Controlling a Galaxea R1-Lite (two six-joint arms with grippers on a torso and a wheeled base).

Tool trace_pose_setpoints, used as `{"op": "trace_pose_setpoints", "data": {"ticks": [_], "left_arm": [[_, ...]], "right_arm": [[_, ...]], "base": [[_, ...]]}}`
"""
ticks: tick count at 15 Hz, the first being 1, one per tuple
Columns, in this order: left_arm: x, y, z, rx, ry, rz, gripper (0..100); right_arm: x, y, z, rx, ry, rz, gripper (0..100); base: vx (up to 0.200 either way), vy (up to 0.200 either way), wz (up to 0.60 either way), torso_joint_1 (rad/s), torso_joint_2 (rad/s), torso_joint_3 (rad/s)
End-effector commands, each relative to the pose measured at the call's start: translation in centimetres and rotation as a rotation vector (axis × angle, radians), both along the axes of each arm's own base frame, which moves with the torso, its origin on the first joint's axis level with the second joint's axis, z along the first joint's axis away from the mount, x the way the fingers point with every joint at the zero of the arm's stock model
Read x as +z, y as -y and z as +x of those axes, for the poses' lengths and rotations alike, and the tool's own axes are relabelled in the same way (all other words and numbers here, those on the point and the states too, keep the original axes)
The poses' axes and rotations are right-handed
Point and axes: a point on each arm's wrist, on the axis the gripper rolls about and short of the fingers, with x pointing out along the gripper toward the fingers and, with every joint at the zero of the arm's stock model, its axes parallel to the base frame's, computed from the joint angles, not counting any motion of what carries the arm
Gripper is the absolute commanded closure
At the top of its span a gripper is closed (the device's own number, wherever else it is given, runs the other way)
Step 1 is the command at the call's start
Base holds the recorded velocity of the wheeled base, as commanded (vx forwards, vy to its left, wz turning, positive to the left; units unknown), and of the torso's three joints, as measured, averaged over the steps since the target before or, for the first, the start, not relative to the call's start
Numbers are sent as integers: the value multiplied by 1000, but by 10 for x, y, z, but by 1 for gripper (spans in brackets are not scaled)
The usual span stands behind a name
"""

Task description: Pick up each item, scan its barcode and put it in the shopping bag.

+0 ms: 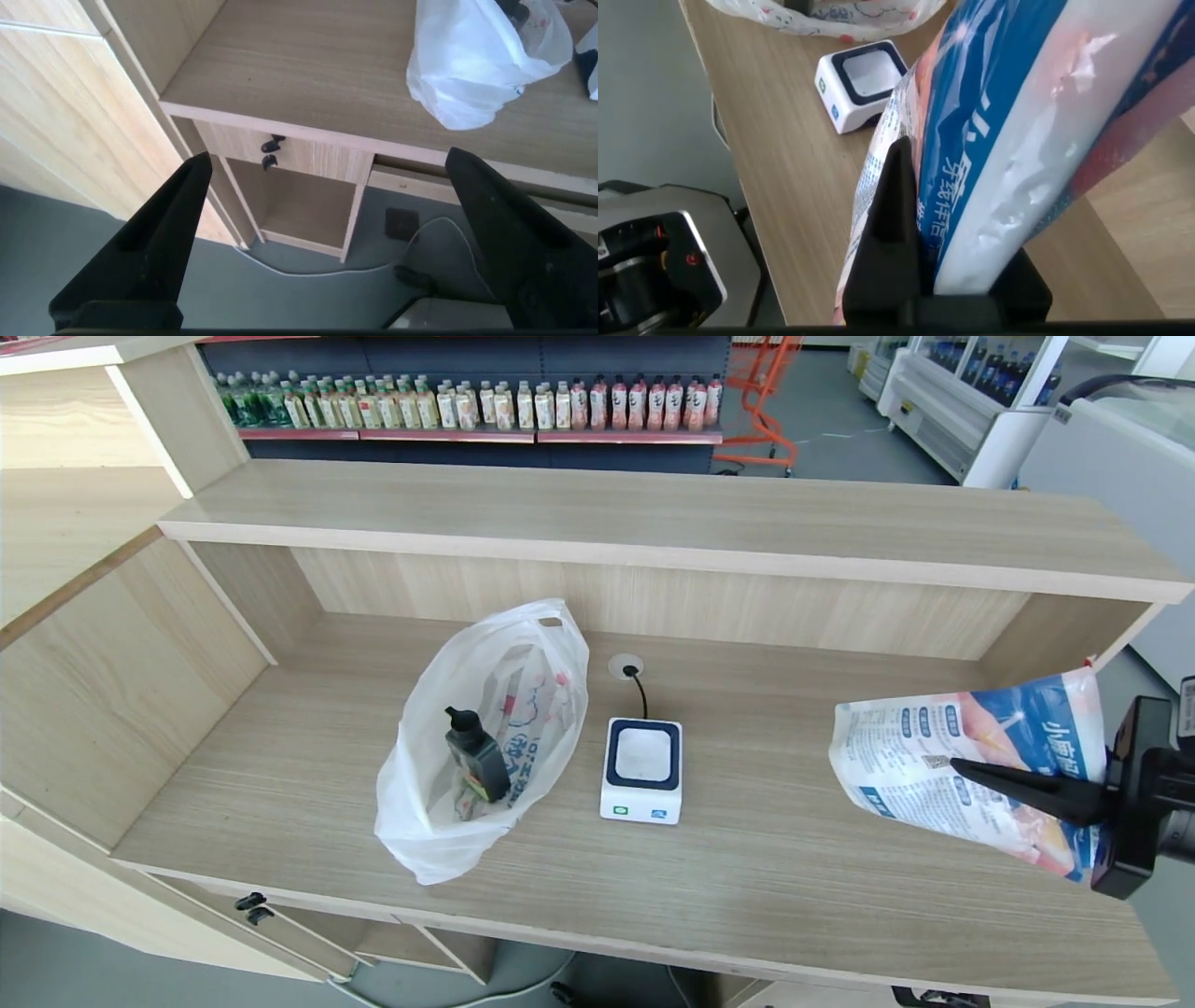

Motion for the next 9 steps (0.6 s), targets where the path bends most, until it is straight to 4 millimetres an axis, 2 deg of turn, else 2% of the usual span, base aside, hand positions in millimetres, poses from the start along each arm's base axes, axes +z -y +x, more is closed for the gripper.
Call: {"op": "trace_pose_setpoints", "data": {"ticks": [1,6,9], "left_arm": [[0,0,0,1,0,1,0],[0,0,0,0,-1,6,0],[0,0,0,0,-1,7,0]], "right_arm": [[-1,-1,2,5,-5,0,100],[-2,-2,5,12,-18,3,100],[-2,-3,5,14,-33,14,100]], "base": [[0,200,0,7,2,2],[0,200,0,3,0,1],[0,0,0,0,0,0]]}}
